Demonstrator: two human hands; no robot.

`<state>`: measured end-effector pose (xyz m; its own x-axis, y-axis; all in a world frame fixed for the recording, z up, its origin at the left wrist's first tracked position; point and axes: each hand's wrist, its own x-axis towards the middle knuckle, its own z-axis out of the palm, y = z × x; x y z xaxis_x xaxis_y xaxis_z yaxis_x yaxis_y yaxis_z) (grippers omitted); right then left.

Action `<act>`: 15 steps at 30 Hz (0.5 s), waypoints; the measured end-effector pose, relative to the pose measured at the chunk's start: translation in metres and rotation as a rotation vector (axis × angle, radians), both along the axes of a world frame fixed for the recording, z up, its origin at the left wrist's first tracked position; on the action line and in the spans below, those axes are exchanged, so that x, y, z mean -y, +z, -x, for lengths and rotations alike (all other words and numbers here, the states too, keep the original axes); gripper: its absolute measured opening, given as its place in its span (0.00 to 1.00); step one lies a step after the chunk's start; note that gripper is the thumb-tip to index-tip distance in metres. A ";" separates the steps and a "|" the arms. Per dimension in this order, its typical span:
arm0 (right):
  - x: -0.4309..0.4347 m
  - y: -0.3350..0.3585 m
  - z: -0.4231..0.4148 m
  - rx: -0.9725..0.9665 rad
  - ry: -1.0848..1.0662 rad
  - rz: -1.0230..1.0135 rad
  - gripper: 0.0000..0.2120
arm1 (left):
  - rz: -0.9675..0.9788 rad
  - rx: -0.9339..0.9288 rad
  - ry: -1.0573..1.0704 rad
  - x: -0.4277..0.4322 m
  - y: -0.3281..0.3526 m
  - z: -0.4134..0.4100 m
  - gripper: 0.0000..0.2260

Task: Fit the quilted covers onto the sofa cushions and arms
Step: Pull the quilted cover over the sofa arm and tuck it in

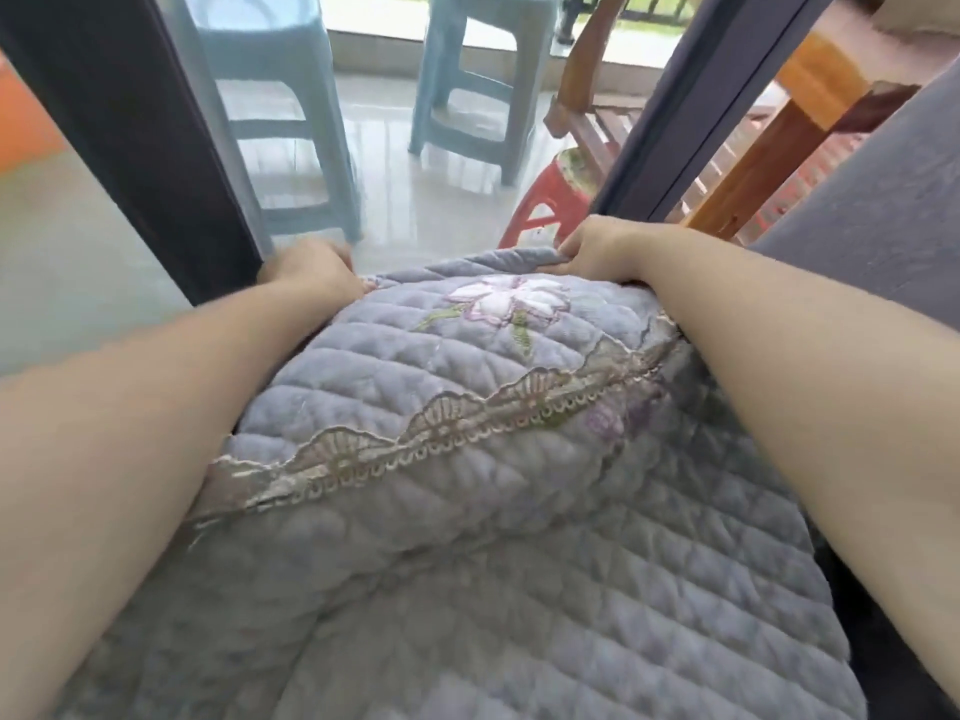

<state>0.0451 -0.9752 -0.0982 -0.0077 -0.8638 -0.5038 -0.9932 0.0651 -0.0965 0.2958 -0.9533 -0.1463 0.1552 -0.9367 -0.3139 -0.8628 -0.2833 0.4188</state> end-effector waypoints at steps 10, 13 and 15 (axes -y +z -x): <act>-0.040 0.047 0.038 0.254 -0.025 0.063 0.17 | 0.032 0.027 0.038 -0.001 -0.002 0.000 0.17; -0.044 0.034 0.032 0.136 -0.025 0.261 0.18 | 0.083 -0.022 0.034 -0.002 -0.003 -0.001 0.17; -0.039 0.018 0.031 0.144 -0.158 0.313 0.12 | 0.117 -0.070 0.041 -0.004 -0.003 -0.001 0.16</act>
<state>0.0140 -0.9365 -0.0800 -0.1018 -0.9699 -0.2211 -0.9481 0.1619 -0.2738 0.2965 -0.9498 -0.1493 0.1753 -0.9609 -0.2144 -0.8189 -0.2632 0.5101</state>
